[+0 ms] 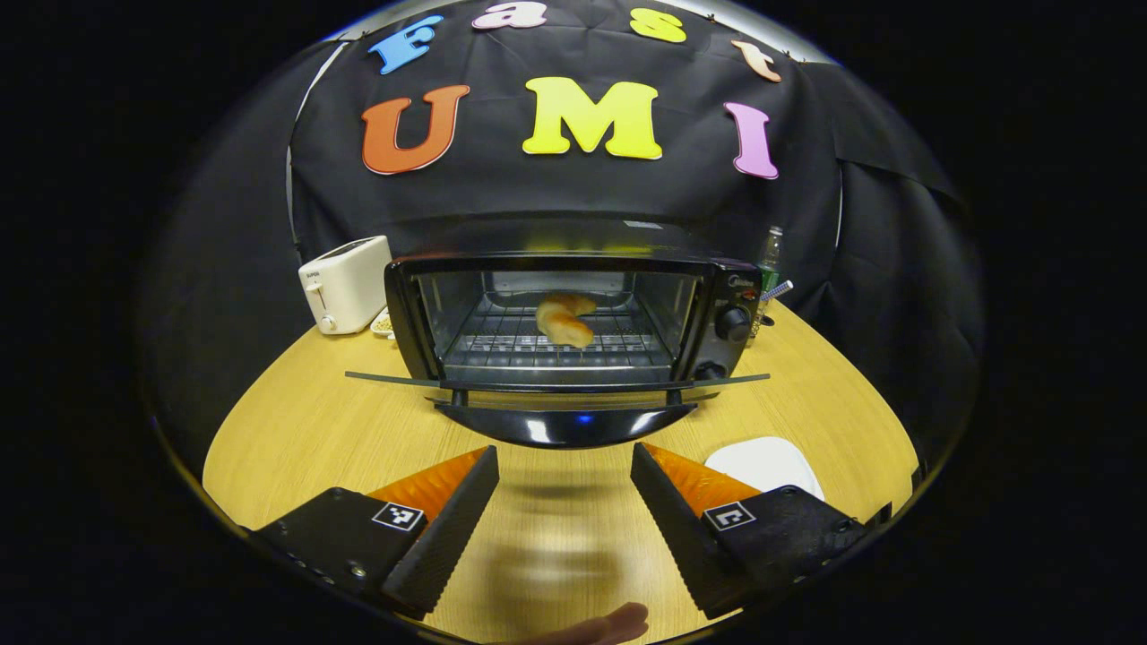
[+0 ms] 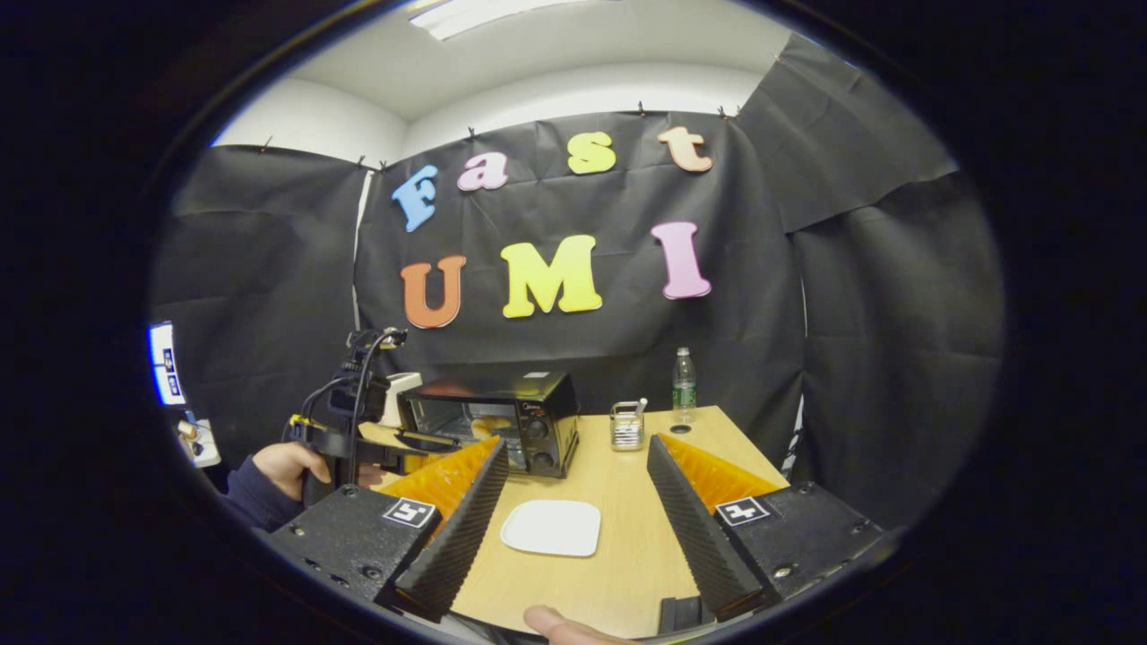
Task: Open the electric oven with the left hand, put the food in, and close the electric oven.
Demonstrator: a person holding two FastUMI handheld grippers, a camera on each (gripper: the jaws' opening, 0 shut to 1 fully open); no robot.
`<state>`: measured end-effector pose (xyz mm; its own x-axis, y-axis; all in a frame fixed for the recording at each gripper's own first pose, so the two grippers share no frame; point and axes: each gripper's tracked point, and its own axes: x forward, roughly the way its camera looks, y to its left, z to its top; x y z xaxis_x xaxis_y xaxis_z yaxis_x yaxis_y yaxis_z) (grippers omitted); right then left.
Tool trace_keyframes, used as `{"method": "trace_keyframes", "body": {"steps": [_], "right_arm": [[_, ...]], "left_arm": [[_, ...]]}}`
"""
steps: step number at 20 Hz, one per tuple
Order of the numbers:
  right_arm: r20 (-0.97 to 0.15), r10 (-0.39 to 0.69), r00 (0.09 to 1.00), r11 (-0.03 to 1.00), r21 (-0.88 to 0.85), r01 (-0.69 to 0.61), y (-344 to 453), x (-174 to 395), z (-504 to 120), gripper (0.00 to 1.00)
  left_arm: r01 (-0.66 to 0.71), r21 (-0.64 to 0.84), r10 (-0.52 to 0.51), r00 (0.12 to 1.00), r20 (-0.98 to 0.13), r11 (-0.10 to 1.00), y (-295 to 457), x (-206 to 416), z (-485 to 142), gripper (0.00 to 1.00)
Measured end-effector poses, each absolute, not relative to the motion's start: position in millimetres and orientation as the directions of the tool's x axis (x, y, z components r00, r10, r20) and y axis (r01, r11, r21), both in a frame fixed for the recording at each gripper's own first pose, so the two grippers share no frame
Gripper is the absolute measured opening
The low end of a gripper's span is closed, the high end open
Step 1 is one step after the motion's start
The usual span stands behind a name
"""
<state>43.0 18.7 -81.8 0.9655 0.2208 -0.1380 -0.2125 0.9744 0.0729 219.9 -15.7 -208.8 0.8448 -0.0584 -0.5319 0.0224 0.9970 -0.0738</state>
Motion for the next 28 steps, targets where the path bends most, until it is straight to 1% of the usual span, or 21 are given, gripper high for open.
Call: {"method": "trace_keyframes", "body": {"steps": [5, 9, 11, 12, 13, 16, 18, 24, 26, 28], "right_arm": [[-0.146, 0.209, 0.967, 0.977, 0.074, -0.200, 20, 43, -83, 0.96], [-0.139, 0.207, 0.968, 0.978, 0.059, -0.201, 22, 44, -81, 0.96], [-0.132, 0.206, 0.970, 0.978, 0.062, -0.199, 22, 46, -80, 0.96], [-0.129, 0.207, 0.970, 0.978, 0.064, -0.201, 23, 46, -79, 0.96], [-0.130, 0.207, 0.970, 0.978, 0.064, -0.200, 22, 46, -80, 0.96], [-0.139, 0.196, 0.971, 0.980, 0.073, -0.187, 21, 48, -83, 0.96], [-0.138, 0.188, 0.972, 0.981, 0.073, -0.180, 20, 46, -82, 0.96], [-0.097, 0.146, 0.985, 0.988, 0.063, -0.140, 15, 38, -61, 0.96], [-0.086, 0.135, 0.987, 0.989, 0.072, -0.129, 12, 34, -54, 0.96], [-0.086, 0.108, 0.990, 0.992, 0.079, -0.101, 4, 32, -48, 0.96]], "left_arm": [[0.013, -0.126, -0.079, 0.843, -0.532, 0.992, -12, 257, -202, 0.98], [-0.064, -0.061, 0.024, 0.857, -0.515, 0.996, 24, 289, -194, 0.98], [-0.046, -0.111, -0.015, 0.867, -0.498, 0.993, 22, 292, -186, 0.98], [-0.037, -0.128, -0.028, 0.880, -0.475, 0.991, 22, 289, -178, 0.96], [-0.033, -0.130, -0.030, 0.892, -0.451, 0.991, 25, 285, -170, 0.94], [-0.013, -0.136, -0.040, 0.924, -0.381, 0.991, 27, 263, -143, 0.94], [0.010, -0.139, -0.056, 0.943, -0.327, 0.990, 21, 241, -120, 0.94], [0.037, -0.091, -0.051, 0.986, -0.162, 0.995, 9, 165, -51, 0.94], [0.031, -0.076, -0.040, 0.992, -0.118, 0.997, 10, 137, -32, 0.93], [0.002, -0.077, -0.010, 0.995, -0.101, 0.997, 15, 107, -24, 0.93]]}}
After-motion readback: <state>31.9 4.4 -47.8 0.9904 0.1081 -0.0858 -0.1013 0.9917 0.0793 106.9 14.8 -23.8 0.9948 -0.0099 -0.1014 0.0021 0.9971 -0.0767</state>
